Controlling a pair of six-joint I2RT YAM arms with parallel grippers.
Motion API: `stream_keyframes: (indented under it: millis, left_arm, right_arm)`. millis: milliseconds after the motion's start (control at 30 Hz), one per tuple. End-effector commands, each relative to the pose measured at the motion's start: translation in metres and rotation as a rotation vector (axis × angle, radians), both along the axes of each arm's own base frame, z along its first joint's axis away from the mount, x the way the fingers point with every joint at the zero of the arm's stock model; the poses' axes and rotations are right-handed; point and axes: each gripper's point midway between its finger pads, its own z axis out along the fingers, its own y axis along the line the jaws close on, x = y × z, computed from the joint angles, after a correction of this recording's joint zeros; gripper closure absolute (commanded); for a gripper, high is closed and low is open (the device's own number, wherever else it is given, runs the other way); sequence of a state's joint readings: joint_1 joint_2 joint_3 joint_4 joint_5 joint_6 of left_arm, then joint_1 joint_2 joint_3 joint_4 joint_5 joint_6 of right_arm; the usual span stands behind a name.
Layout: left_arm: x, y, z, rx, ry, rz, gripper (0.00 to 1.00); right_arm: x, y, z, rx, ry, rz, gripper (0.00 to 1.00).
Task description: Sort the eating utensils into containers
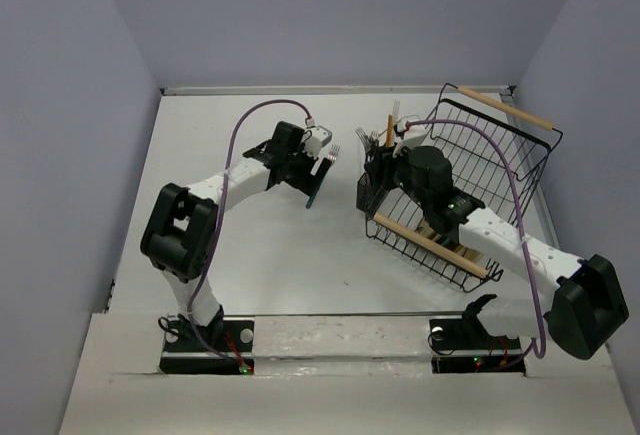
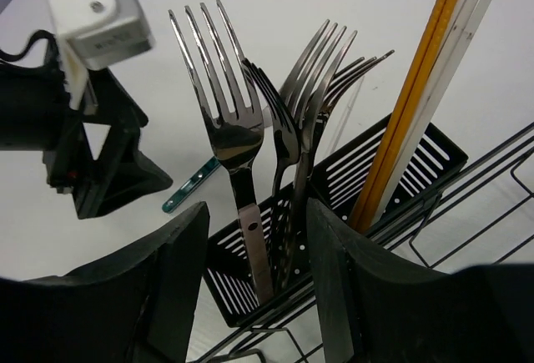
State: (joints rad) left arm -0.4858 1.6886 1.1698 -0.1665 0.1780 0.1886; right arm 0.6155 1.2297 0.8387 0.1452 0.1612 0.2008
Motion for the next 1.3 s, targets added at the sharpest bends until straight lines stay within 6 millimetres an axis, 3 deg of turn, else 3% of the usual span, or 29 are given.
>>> stream_keyframes:
  millis: [0, 300, 367, 533, 700, 767, 800, 900, 1033, 1067, 1133, 1167, 1267]
  left_arm:
    - [0.018, -0.024, 0.004, 0.002, -0.034, -0.018, 0.12]
    - [0.039, -0.054, -0.038, 0.053, 0.014, -0.037, 0.15]
    - [0.049, -0.054, -0.051, 0.087, 0.026, -0.017, 0.21]
    - [0.050, -0.051, -0.074, 0.117, 0.100, 0.005, 0.56]
    - [0.032, -0.052, -0.071, 0.077, 0.147, -0.009, 0.75]
    - [0.028, -0.049, -0.071, 0.085, 0.149, -0.011, 0.87]
    - [0.028, -0.046, -0.071, 0.094, 0.145, -0.005, 1.00]
    - [0.026, -0.040, -0.071, 0.101, 0.143, -0.002, 1.00]
    - [0.029, -0.040, -0.041, 0.029, 0.102, -0.005, 1.00]
    - [0.033, -0.037, -0.018, -0.005, 0.062, 0.004, 1.00]
    - [0.033, -0.036, 0.009, -0.048, 0.020, -0.007, 1.00]
    - [0.034, -0.032, 0.038, -0.078, -0.030, -0.007, 1.00]
    - [0.026, -0.026, 0.090, -0.137, -0.112, -0.015, 1.00]
  right_arm:
    - [0.000, -0.006, 0.037, -0.018, -0.076, 0.004, 0.44]
    - [-0.017, -0.009, 0.051, -0.029, -0.087, 0.058, 0.44]
    - [-0.019, -0.011, 0.051, -0.032, -0.087, 0.052, 0.44]
    - [-0.024, -0.019, 0.054, -0.031, -0.100, 0.036, 0.44]
    - [-0.028, -0.024, 0.061, -0.022, -0.117, 0.023, 0.44]
    - [-0.029, -0.025, 0.065, -0.014, -0.123, 0.022, 0.44]
    - [-0.029, -0.024, 0.066, -0.009, -0.126, 0.024, 0.44]
    - [-0.032, -0.023, 0.072, 0.008, -0.133, 0.035, 0.44]
    - [-0.040, -0.022, 0.075, 0.020, -0.118, 0.058, 0.44]
    - [-0.042, -0.021, 0.076, 0.026, -0.115, 0.069, 0.44]
    - [-0.051, -0.015, 0.086, 0.061, -0.124, 0.120, 0.44]
    - [-0.054, -0.012, 0.090, 0.078, -0.120, 0.141, 0.44]
    - [-0.069, 0.003, 0.107, 0.133, -0.129, 0.246, 0.40]
